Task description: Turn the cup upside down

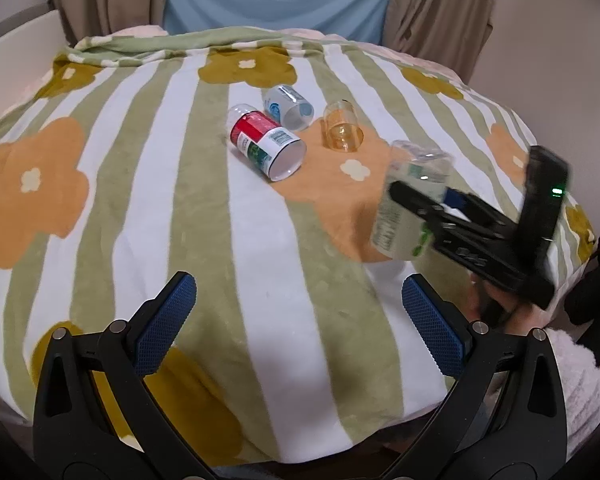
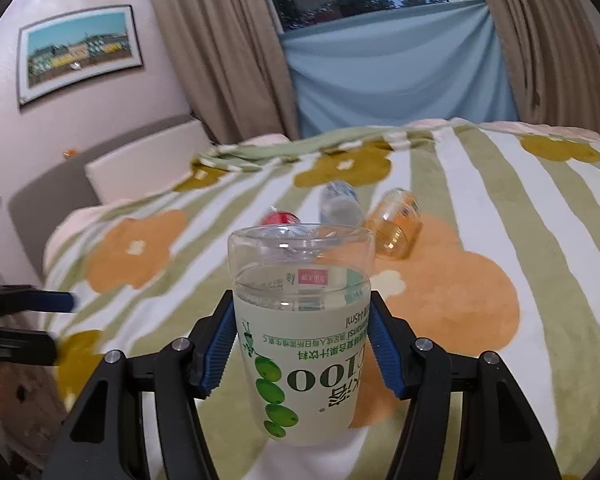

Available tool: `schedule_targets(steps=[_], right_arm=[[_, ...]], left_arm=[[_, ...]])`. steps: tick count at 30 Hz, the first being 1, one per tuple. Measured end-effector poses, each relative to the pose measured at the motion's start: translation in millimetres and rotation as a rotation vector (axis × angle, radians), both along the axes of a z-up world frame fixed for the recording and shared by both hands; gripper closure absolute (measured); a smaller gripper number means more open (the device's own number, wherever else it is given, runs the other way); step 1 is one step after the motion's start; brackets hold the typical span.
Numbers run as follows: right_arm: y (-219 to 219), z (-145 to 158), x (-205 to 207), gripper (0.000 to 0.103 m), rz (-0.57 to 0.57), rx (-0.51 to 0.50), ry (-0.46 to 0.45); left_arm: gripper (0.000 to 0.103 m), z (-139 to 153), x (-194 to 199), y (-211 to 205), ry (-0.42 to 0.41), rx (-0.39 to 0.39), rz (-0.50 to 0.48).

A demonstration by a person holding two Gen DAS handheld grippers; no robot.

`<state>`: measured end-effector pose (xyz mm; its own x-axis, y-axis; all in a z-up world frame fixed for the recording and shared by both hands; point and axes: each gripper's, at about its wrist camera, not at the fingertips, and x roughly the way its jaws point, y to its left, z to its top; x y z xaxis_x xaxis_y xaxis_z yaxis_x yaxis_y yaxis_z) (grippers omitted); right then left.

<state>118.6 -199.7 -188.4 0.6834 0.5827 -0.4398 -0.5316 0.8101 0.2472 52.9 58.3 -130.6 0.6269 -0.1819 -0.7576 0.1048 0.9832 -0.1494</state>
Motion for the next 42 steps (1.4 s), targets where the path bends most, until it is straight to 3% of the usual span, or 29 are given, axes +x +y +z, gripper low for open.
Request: schedule_targets(steps=[8,15,21,29,30,32,33,34,42], right_arm=[[10.0,-31.5,24.8,0.045,-0.011,-0.122,0.053],[5.2,-27.6,21.1,0.045,0.042,-0.21,0.106],[8.3,-25.2,7.6,0.045,0.058,-0.298,0.089],[10.7,-26.1,4.5,0.045,0.048,-0.311,0.087],[11.0,-26.6,4.6,0.043,0.042,-0.311,0.09],[11.5,-26.8,4.5,0.025,0.025,-0.314,0.088],[11.0,-26.6,3.4,0.006,0.02,-0.306,0.081],[10.1,-25.6,2.0,0.0,0.021,-0.294,0.076],[11.9,-23.1,-1.6,0.0,0.044,-0.308,0.096]], left_arm=[[0.001,0.4,-3.0,3.8,-0.002,-0.022,-0.011],[0.001,0.7,-2.9,-4.3,-0.005,-0.023,-0.035],[0.001,1.6,-3.4,-8.6,-0.01,-0.021,-0.043],[0.001,4.5,-6.2,-8.3,-0.02,-0.01,-0.038],[0.001,5.1,-6.5,-7.6,-0.022,-0.008,-0.037],[0.001,6.2,-7.4,-6.7,-0.025,-0.003,-0.035],[0.001,6.6,-7.6,-6.3,-0.026,-0.002,-0.034],[0.001,7.1,-8.3,-6.5,-0.027,-0.001,-0.033],[0.001,10.8,-10.2,-6.5,-0.034,0.009,-0.032]])
